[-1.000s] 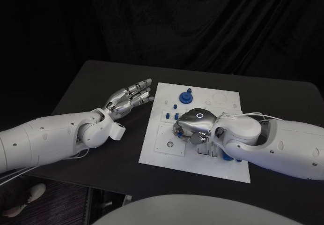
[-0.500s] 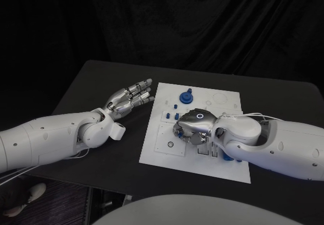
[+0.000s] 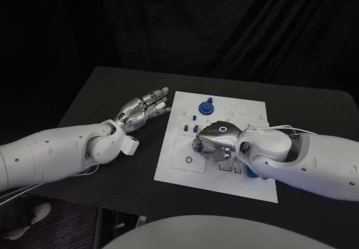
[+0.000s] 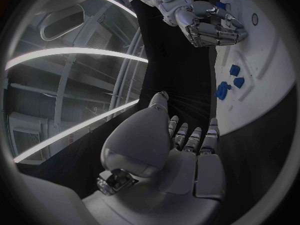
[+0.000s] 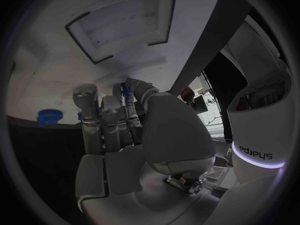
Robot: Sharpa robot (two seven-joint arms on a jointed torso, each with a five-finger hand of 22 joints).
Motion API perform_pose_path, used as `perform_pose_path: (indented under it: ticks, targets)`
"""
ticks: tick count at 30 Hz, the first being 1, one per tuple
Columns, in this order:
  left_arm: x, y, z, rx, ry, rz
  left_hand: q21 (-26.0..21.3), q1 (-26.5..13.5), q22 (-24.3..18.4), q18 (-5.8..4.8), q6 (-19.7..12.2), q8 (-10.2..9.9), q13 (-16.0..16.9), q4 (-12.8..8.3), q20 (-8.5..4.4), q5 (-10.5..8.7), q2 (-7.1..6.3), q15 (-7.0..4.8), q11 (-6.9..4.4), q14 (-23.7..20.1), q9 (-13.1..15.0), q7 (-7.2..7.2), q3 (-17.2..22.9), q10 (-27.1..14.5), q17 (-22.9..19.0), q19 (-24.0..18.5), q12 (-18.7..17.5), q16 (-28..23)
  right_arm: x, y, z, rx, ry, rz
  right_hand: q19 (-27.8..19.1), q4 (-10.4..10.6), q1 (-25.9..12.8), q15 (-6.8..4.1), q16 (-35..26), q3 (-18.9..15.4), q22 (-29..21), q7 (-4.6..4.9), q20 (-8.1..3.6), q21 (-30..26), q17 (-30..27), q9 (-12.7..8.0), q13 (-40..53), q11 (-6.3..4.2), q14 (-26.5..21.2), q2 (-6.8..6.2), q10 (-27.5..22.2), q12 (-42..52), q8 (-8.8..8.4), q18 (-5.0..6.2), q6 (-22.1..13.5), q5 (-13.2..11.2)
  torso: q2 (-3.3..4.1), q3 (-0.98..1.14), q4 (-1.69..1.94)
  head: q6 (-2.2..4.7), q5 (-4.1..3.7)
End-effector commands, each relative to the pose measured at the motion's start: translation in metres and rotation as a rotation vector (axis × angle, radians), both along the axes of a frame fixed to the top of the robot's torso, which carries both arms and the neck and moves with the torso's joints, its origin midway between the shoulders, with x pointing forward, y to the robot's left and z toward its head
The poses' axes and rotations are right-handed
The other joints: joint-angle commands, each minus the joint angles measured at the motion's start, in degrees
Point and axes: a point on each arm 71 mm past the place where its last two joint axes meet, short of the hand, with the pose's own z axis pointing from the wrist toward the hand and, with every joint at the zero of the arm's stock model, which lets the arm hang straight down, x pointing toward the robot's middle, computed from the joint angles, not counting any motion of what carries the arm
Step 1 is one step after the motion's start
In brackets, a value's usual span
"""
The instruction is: Assemble the parts on the task board
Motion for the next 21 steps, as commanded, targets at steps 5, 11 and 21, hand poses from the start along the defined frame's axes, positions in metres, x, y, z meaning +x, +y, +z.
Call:
perform_pose_path:
  ticks: [5, 11, 21]
  targets:
    - [-0.0008, -0.0007, 0.0025, -0.037, -0.029, -0.003, -0.23, 0.33, 0.08, 0.99, -0.09, -0.08, -0.06, -0.22, 0.17, 0.23, 0.41, 0.11, 0.07, -0.21, 0.01, 0.21, 0.0, -0.38, -0.07, -0.13, -0.26, -0.28, -0.0006, -0.0036, -0.0034, -0.02, 0.004, -0.019, -0.59, 0.48, -0.1, 0.27, -0.36, -0.58, 4.69, -0.46, 0.36, -1.07, -0.48, -0.97, 0.39, 0.29, -0.83, -0.69, -1.72, 0.17, -2.02, 0.48, -1.8, -1.49, -0.02, 0.06, -0.05, -0.01, 0.07]
    - [-0.0009, -0.0011, 0.0018, -0.037, -0.027, -0.004, -0.23, 0.33, 0.08, 0.99, -0.09, -0.08, -0.06, -0.22, 0.17, 0.23, 0.41, 0.11, 0.07, -0.21, 0.01, 0.21, 0.0, -0.38, -0.07, -0.13, -0.26, -0.28, -0.0003, -0.0047, -0.0026, -0.009, -0.002, -0.021, -1.37, 1.13, 0.06, 0.85, -0.93, -0.8, 4.28, -1.4, 0.91, -3.19, -1.6, -3.92, 0.48, 1.04, -1.85, -1.21, -5.22, -0.21, -6.63, 0.77, -6.43, -2.21, -0.08, 0.06, -0.05, -0.01, 0.01]
    - [-0.001, -0.0007, 0.0005, -0.037, -0.025, -0.003, -0.23, 0.35, -0.09, 0.99, -0.17, -0.08, -0.07, -0.38, 0.24, 0.25, 0.43, 0.17, 0.06, -0.24, 0.01, 0.27, 0.05, -0.45, -0.07, -0.12, -0.34, -0.29, -0.002, -0.0097, 0.0046, 0.074, -0.045, -0.015, -3.0, 1.59, 1.69, 0.82, -2.33, -4.18, 3.47, -4.77, 1.0, -7.64, -4.15, -11.01, -2.9, 2.53, -4.0, -0.97, -16.94, -4.61, -10.48, 1.43, -15.33, -3.43, -0.1, 0.06, -0.01, -0.01, -0.53]
